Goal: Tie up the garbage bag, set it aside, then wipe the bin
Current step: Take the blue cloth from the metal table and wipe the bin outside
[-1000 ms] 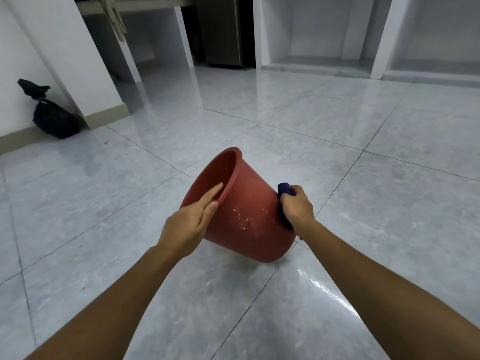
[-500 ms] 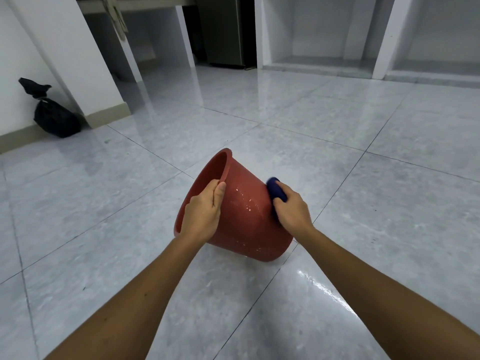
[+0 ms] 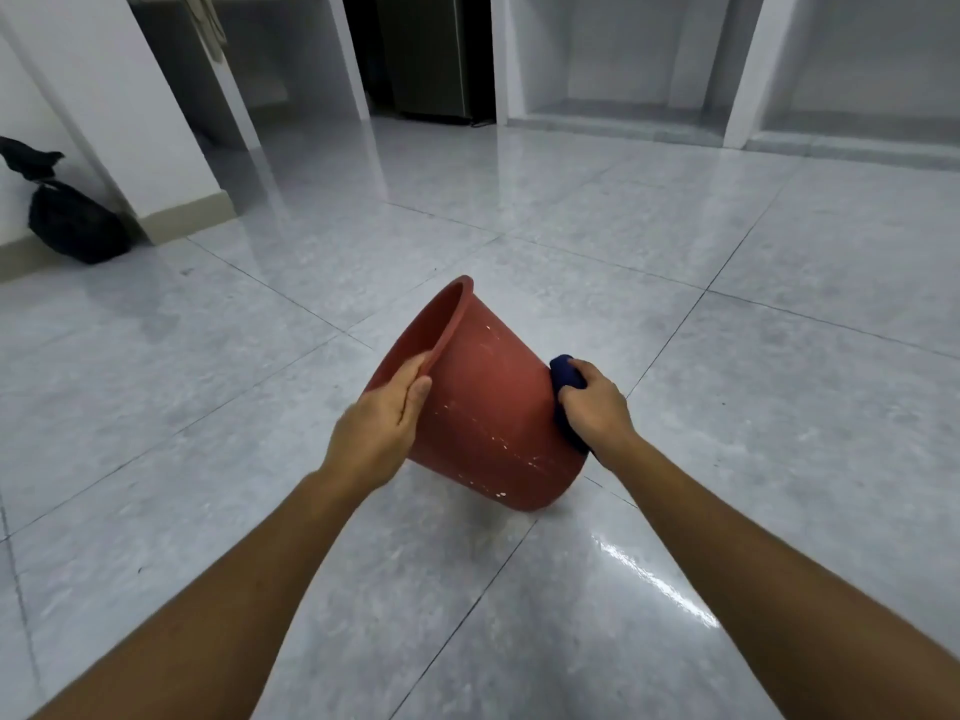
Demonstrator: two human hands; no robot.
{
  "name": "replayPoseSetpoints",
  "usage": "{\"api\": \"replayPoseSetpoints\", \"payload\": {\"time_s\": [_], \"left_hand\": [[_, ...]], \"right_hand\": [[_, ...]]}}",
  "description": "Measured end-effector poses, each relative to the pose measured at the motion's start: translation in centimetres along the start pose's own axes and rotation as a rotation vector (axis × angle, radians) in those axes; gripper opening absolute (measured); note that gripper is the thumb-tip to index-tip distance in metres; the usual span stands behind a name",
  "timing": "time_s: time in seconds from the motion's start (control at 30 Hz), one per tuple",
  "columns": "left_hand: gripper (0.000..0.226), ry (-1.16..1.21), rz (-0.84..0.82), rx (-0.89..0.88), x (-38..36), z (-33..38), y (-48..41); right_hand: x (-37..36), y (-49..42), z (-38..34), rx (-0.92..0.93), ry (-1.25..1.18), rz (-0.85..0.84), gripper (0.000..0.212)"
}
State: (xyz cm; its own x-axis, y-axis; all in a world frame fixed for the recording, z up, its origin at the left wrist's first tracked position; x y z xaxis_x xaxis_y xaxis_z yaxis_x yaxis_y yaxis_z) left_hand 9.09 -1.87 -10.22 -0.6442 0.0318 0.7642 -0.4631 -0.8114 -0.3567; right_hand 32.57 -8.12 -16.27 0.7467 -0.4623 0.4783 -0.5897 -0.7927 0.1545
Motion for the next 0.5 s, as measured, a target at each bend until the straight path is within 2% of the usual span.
{"api": "replayPoseSetpoints", "payload": {"time_s": [0.1, 0.2, 0.27, 0.33, 0.43, 0.5], "left_hand": [[0.059, 0.083, -0.023, 0.057, -1.0, -0.3, 0.2], [0.058, 0.123, 0.008, 0.078, -1.4, 0.8, -0.8], [0.058, 0.123, 0.014, 0.06, -1.3, 1.6, -1.3], [0.059, 0.074, -0.033, 0.021, -1.4, 2.4, -1.7], [0.06, 0.02, -0.072, 0.0, -1.5, 3.0, -1.7], [0.06, 0.011, -0.078, -0.02, -1.7, 3.2, -1.6]], "right_hand": [[-0.3, -0.6, -2.4, -0.023, -0.02, -0.104, 0.049], [-1.8, -0.7, -7.1, 0.1, -0.042, -0.187, 0.053], [-2.5, -0.7, -8.7, 0.078, -0.144, -0.205, 0.047], [-2.8, -0.6, -8.0, -0.001, -0.212, -0.159, 0.04], [-1.7, -0.2, -4.3, -0.035, -0.144, -0.022, 0.036], [-1.1, 0.2, -1.5, -0.14, -0.094, -0.025, 0.036]]}}
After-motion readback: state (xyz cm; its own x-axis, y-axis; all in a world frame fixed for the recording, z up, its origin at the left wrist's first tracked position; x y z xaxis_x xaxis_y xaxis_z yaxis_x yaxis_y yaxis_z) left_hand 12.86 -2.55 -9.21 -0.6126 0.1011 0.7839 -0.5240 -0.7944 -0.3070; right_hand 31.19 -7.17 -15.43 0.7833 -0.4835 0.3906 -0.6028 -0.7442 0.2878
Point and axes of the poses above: each hand's wrist, its own y-axis away from the middle knuckle, its own x-axis out of the back of the hand, z = x × y, the point moved 7 cm from there along -y, towards the middle knuckle, and after that the axes turned 3 degrees about y, right-handed, at the moved point
